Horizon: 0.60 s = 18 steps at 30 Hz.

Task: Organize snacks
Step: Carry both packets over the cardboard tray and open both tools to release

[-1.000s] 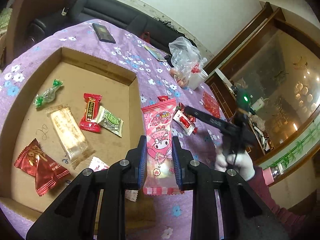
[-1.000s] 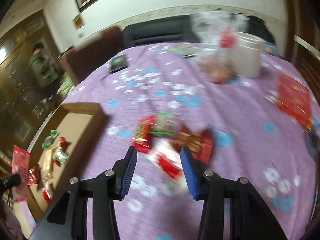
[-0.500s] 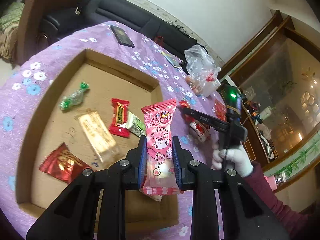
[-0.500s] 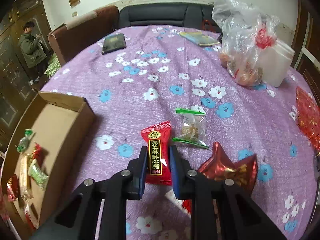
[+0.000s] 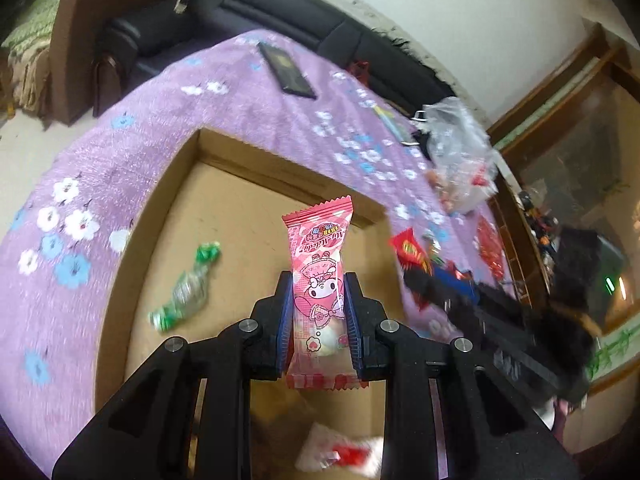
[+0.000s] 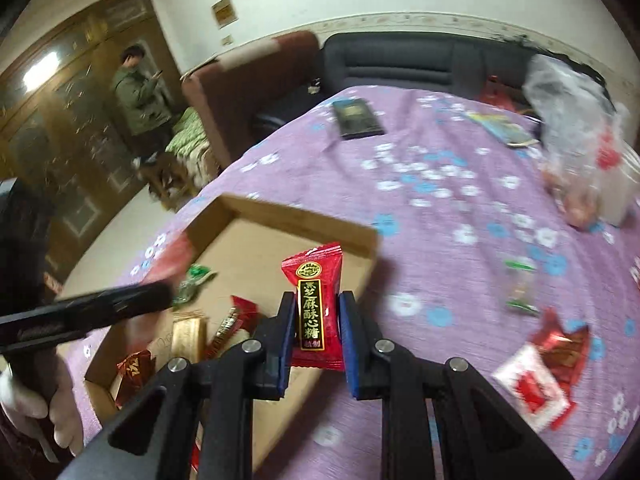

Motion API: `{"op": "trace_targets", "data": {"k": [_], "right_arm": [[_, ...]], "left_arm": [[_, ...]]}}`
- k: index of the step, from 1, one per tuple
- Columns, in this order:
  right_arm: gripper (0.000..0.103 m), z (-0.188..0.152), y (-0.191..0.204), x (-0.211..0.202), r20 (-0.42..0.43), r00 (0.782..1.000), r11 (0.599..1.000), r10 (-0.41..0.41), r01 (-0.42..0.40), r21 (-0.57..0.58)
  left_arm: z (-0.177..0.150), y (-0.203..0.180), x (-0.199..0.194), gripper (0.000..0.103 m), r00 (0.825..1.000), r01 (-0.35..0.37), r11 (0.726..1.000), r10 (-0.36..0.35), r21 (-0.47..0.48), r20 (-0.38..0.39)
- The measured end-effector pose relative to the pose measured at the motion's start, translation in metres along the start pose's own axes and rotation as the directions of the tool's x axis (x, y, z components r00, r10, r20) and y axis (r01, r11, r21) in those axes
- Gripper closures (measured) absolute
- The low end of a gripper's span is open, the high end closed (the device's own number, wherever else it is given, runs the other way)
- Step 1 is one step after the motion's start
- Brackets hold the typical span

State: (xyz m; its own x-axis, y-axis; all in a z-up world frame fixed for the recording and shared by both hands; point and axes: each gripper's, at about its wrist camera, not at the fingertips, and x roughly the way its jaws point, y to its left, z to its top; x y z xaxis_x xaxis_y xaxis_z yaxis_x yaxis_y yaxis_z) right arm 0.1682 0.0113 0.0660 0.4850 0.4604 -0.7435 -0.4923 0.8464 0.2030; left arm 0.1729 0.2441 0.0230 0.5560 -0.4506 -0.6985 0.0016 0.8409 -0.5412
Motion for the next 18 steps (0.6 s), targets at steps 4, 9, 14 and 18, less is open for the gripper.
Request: {"op": "trace_targets", "data": {"k": [4,9,14,18], "right_arm": [[0.078,0.002,0.016,0.023,-0.001,1.000,0.999,0.000,0.000,-0.046],[0.052,-0.002,0.012,0.010,0.032,0.999,0.999,0.008,-0.007,-0.044],[0.052,-0.019,-0.035,-0.043,0.128,0.990,0.996,-0.065,0.057,0.068],[0.052,-0.043,-0.096,-0.081,0.160,0.970,0.963,-0.184,0.144,0.229]], "left_arm": [[0.012,0.016,0.010,0.080,1.000,-0.020,0.998,0.020,-0.052,-0.008],[0.009,0.022,-0.006,0.080,1.000,0.017,0.996,-0.016,-0.089,0.016],[-0.017,0.002,-0.042,0.080,0.991,0.119,0.989,-0.114,-0.084,0.063],[-0.050,-0.025,-0.065,0.047,0.981,0.172,0.984,-0.168,-0.036,0.092]]}}
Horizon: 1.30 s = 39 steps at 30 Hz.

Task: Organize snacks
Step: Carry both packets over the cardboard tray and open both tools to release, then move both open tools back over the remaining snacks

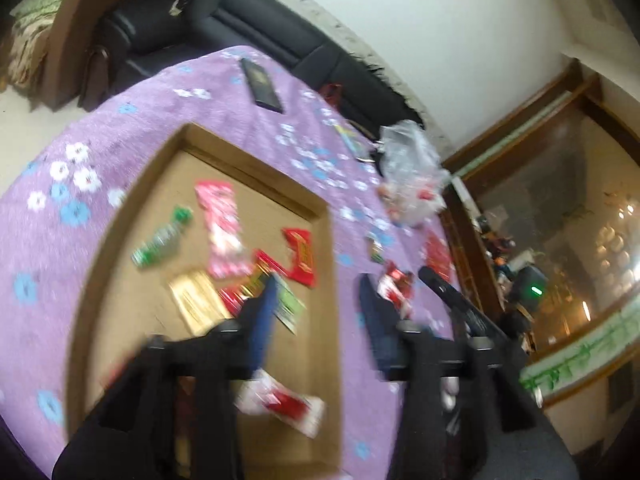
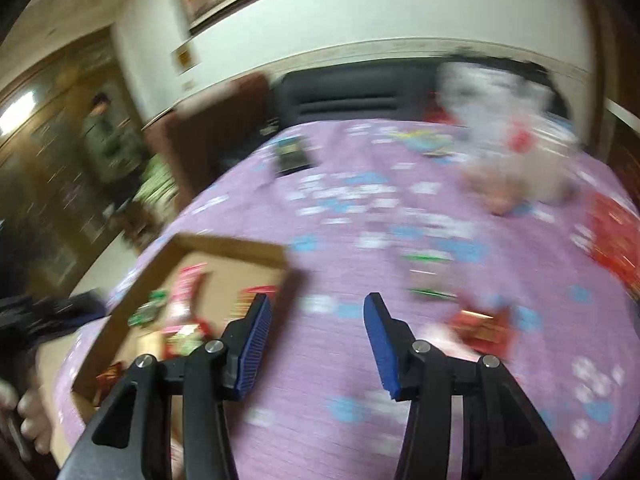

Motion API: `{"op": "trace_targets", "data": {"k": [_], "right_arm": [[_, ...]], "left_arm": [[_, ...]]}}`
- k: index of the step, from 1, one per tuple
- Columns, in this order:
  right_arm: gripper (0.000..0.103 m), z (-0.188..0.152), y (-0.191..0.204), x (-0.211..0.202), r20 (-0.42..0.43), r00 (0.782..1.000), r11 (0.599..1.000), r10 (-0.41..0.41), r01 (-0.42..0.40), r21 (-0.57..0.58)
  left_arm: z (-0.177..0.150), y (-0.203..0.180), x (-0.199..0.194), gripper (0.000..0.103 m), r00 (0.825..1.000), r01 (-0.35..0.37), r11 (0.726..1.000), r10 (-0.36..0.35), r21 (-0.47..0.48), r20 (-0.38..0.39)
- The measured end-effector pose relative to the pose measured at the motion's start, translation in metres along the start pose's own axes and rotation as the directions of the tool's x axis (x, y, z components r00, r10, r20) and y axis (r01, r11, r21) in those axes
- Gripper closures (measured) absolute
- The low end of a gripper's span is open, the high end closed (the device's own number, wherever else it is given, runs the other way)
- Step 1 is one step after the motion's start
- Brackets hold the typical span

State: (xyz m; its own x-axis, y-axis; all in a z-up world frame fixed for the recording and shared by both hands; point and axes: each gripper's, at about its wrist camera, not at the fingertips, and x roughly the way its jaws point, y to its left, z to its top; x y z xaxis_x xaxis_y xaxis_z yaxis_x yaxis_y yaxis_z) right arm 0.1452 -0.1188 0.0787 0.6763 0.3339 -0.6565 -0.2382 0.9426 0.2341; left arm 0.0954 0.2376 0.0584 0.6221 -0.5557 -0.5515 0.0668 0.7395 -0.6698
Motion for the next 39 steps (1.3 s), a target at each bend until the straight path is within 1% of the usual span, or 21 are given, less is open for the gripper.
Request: {"op": "trace_targets", "data": {"k": [1,3,5,7,10,11,14,15,17,19,20,21,22,23,25,27,28,30,33,36,39], "right_arm": [[0.052,-0.002,-0.019,-0.004,-0.005,1.000,0.999,-0.016,0.016,0.051],[0.052,-0.008,-0.050,-0.008,-0.020,0.999,0.989,-0.030,0.032,0.142],[0.051,-0.014,-0.067,-0.010,-0.027,1.000,0.981,-0.016,0.021,0.195],[0.051,-0.016,-0.070,-0.004,-0.040,0.999,0.982,0.007,0.000,0.188],[0.051,-0.013,-0.065,0.020,-0.094,0.994,0.989,0.053,-0.040,0.140],[0.051,-0.013,-0.063,0.029,-0.105,0.993,0.992,0.046,-0.033,0.125],[0.051,-0.012,-0.061,0.055,-0.140,0.990,0.996,-0.023,0.035,0.082],[0.051,-0.014,-0.063,0.060,-0.162,0.987,0.995,-0.005,0.022,0.100],[0.049,-0.021,-0.061,0.060,-0.191,0.970,0.978,0.150,-0.117,0.174],[0.049,-0.029,-0.054,0.052,-0.207,0.920,0.931,0.334,-0.287,0.225],[0.049,-0.030,-0.051,0.042,-0.185,0.916,0.923,0.356,-0.314,0.221],[0.049,-0.030,-0.051,0.032,-0.155,0.928,0.930,0.339,-0.305,0.206],[0.049,-0.029,-0.054,0.020,-0.114,0.948,0.943,0.297,-0.272,0.190],[0.049,-0.027,-0.061,0.008,-0.064,0.972,0.960,0.228,-0.214,0.179],[0.046,-0.025,-0.076,-0.008,0.009,0.997,0.981,0.080,-0.081,0.177],[0.046,-0.026,-0.089,-0.013,0.025,1.000,0.983,-0.013,0.008,0.184],[0.046,-0.028,-0.095,-0.013,0.018,0.999,0.981,-0.035,0.031,0.192],[0.046,-0.036,-0.098,-0.007,0.002,1.000,0.979,-0.029,0.028,0.202],[0.046,-0.043,-0.092,0.007,-0.054,0.998,0.985,-0.039,0.047,0.166],[0.046,-0.044,-0.088,0.013,-0.073,0.995,0.991,-0.063,0.071,0.110],[0.046,-0.048,-0.088,0.015,-0.082,0.994,0.992,-0.065,0.073,0.099]], "left_arm": [[-0.008,-0.007,-0.002,0.044,1.000,0.014,1.000,-0.014,0.011,0.004],[-0.021,-0.018,-0.001,0.044,0.999,0.038,0.999,-0.038,0.022,-0.006],[-0.031,-0.026,0.004,0.044,0.998,0.054,0.998,-0.054,0.024,-0.026],[-0.040,-0.033,0.011,0.044,0.997,0.048,0.998,-0.046,0.041,-0.056],[-0.050,-0.041,0.019,0.044,0.995,0.041,0.998,-0.036,0.049,-0.096],[-0.053,-0.043,0.019,0.044,0.995,0.038,0.998,-0.032,0.054,-0.098],[-0.059,-0.049,0.015,0.044,0.996,0.021,0.997,-0.013,0.079,-0.093],[-0.061,-0.050,0.014,0.044,0.996,0.015,0.996,-0.007,0.086,-0.091],[-0.063,-0.050,0.011,0.044,0.996,0.005,0.995,0.004,0.100,-0.092],[-0.063,-0.050,0.013,0.044,0.995,0.002,0.995,0.008,0.103,-0.099],[-0.064,-0.050,0.015,0.044,0.994,0.004,0.994,0.007,0.106,-0.105],[-0.065,-0.051,0.018,0.044,0.994,0.007,0.994,0.006,0.112,-0.112],[-0.067,-0.054,0.022,0.044,0.992,0.011,0.993,0.003,0.119,-0.123],[-0.068,-0.056,0.026,0.044,0.991,0.017,0.992,0.000,0.125,-0.133],[-0.073,-0.063,0.035,0.044,0.988,0.032,0.989,-0.009,0.144,-0.156],[-0.078,-0.070,0.043,0.044,0.984,0.038,0.985,-0.008,0.168,-0.179],[-0.079,-0.072,0.047,0.044,0.982,0.040,0.984,-0.006,0.174,-0.188],[-0.083,-0.077,0.056,0.044,0.977,0.036,0.982,0.004,0.186,-0.211],[-0.088,-0.081,0.065,0.044,0.973,0.033,0.981,0.013,0.191,-0.233],[-0.093,-0.084,0.075,0.044,0.968,0.030,0.981,0.020,0.193,-0.251],[-0.097,-0.087,0.084,0.044,0.962,0.030,0.980,0.024,0.195,-0.271]]}}
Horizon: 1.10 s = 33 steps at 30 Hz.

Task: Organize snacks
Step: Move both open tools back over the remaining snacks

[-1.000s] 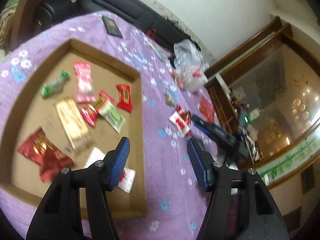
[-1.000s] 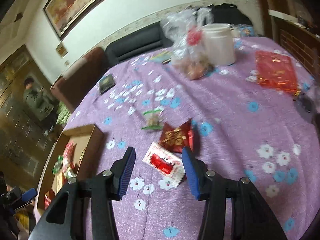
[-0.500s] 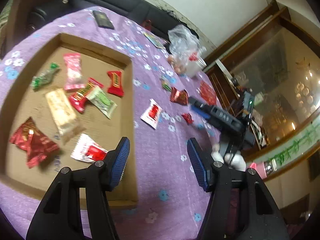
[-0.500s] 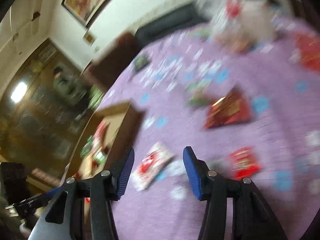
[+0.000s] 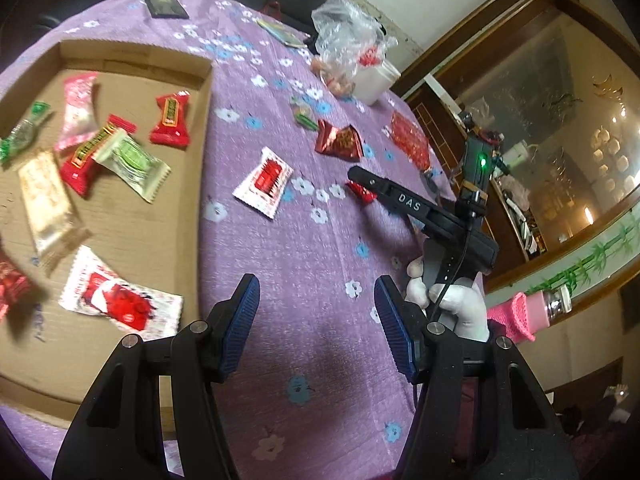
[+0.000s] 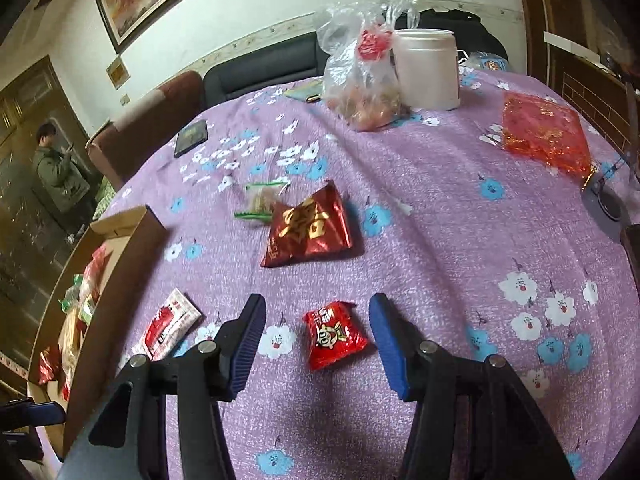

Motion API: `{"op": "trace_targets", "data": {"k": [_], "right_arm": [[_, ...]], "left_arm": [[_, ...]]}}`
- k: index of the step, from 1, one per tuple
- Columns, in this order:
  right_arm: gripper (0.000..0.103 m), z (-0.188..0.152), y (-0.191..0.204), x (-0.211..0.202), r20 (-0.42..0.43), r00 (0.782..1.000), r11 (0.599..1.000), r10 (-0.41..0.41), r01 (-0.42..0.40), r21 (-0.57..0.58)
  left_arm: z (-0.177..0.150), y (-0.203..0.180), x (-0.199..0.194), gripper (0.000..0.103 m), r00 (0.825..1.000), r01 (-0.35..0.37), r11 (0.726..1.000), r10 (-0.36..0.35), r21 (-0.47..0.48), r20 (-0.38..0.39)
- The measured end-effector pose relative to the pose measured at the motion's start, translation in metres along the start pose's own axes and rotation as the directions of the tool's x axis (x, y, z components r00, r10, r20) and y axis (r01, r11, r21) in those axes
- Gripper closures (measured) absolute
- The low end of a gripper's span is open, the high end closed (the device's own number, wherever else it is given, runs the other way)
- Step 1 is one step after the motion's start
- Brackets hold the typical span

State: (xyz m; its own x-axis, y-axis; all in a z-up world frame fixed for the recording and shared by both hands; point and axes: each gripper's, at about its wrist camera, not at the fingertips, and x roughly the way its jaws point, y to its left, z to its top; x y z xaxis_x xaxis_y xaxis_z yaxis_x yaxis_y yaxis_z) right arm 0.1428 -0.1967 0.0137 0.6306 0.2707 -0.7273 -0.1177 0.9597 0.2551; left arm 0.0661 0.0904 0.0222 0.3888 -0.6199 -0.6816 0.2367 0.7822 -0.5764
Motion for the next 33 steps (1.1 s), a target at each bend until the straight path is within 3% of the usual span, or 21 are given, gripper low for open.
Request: {"op": "trace_targets", "data": {"k": [5,9,15,19,25,33], "right_arm": [[0.046,0.002,-0.006,0.003,-0.016,1.000,0.999,0.017,-0.017,0.031],[0.043,0.000,-0.004,0.003,-0.017,1.000,1.000,0.013,-0.012,0.024],[0.042,0.001,-0.002,0.004,-0.019,1.000,1.000,0.007,-0.007,0.018],[0.040,0.001,-0.002,0.004,-0.020,1.000,1.000,0.006,-0.006,0.015],[0.039,0.001,-0.001,0.004,-0.020,1.000,1.000,0.008,-0.008,0.016],[0.038,0.001,-0.001,0.005,-0.020,1.000,1.000,0.007,-0.007,0.015]], "left_arm": [[-0.004,-0.010,0.014,0.044,0.999,-0.035,0.999,0.036,0.031,-0.026],[-0.009,-0.025,0.018,0.044,0.983,-0.183,0.974,0.182,0.131,0.014],[-0.019,-0.042,0.024,0.044,0.916,-0.401,0.879,0.386,0.257,0.108],[-0.023,-0.043,0.028,0.044,0.886,-0.462,0.839,0.447,0.288,0.120],[-0.027,-0.046,0.030,0.044,0.883,-0.466,0.831,0.455,0.302,0.111],[-0.029,-0.047,0.034,0.044,0.893,-0.446,0.845,0.441,0.295,0.086]]}}
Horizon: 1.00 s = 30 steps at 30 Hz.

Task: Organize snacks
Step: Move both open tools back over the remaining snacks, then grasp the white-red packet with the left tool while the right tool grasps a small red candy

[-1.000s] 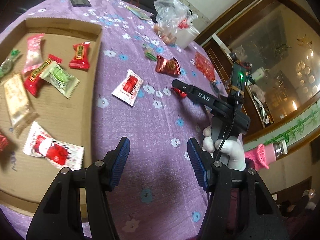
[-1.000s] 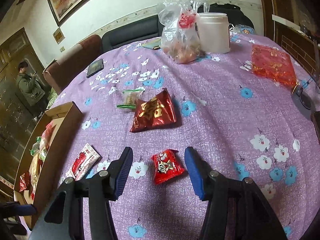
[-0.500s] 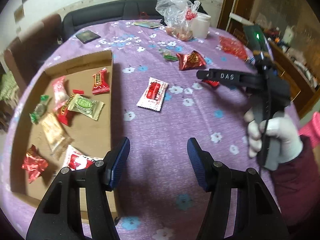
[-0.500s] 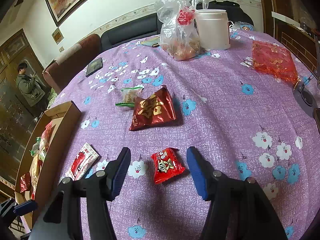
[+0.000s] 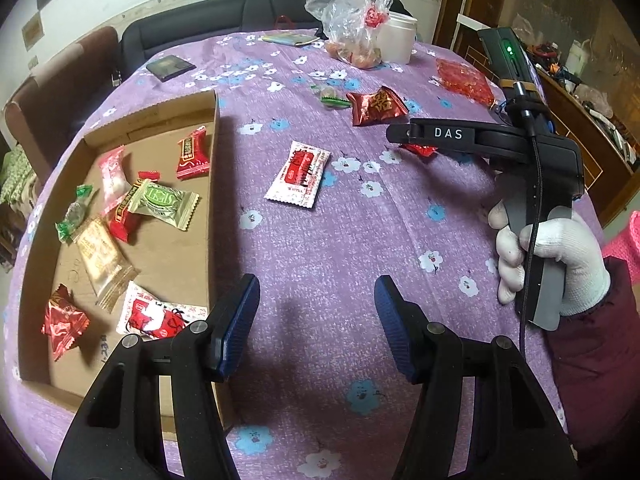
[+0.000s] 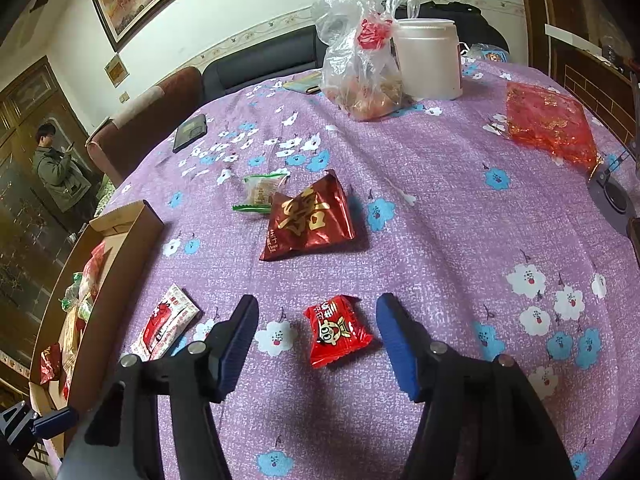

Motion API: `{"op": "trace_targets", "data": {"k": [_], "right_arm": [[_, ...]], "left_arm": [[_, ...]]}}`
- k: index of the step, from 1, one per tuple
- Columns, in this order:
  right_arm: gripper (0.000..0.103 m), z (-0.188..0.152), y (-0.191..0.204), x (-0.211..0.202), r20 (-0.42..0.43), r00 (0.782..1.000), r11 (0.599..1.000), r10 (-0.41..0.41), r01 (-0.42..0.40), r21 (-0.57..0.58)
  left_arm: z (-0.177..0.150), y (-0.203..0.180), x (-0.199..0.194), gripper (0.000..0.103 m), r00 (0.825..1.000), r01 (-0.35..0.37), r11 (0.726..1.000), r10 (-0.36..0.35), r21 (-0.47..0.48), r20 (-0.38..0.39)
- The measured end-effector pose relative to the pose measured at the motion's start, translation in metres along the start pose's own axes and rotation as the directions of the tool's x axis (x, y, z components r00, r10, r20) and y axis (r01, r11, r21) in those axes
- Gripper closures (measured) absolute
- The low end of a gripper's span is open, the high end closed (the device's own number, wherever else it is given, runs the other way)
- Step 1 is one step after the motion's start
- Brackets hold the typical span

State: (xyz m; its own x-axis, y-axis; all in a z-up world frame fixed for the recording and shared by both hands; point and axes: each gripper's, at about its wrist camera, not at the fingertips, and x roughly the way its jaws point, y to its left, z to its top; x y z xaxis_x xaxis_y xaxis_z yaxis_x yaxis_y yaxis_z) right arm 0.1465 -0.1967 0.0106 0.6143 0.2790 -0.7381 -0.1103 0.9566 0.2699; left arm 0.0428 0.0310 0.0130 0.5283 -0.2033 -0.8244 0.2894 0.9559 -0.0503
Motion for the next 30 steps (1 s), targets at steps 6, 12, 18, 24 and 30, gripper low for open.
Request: {"op": "trace_targets", "data": {"k": [6,12,18,24,30], "right_arm": [[0.033,0.000,0.004,0.003,-0.008,1.000,1.000,0.000,-0.001,-0.023],[0.055,-0.001,0.017,0.006,-0.016,0.990,0.987,-0.140,0.139,-0.086],[0.075,0.000,0.003,0.002,-0.014,0.989,0.988,-0.146,0.146,-0.049],[0.076,0.002,-0.007,-0.002,-0.027,0.995,0.995,-0.095,0.094,-0.010],[0.076,0.005,-0.017,-0.003,-0.036,0.999,0.999,-0.035,0.036,0.039]], "left_arm": [[0.002,0.004,0.004,0.044,0.996,0.087,0.995,-0.088,-0.043,-0.014],[0.025,0.021,0.002,0.044,0.979,0.203,0.971,-0.202,-0.126,0.020],[0.061,0.014,0.019,0.044,0.988,0.153,0.987,-0.153,-0.041,0.010],[0.082,0.013,0.059,0.044,0.995,0.093,0.996,-0.093,0.014,-0.027],[0.092,0.013,0.087,0.044,0.996,0.070,0.996,-0.066,0.057,-0.064]]}}
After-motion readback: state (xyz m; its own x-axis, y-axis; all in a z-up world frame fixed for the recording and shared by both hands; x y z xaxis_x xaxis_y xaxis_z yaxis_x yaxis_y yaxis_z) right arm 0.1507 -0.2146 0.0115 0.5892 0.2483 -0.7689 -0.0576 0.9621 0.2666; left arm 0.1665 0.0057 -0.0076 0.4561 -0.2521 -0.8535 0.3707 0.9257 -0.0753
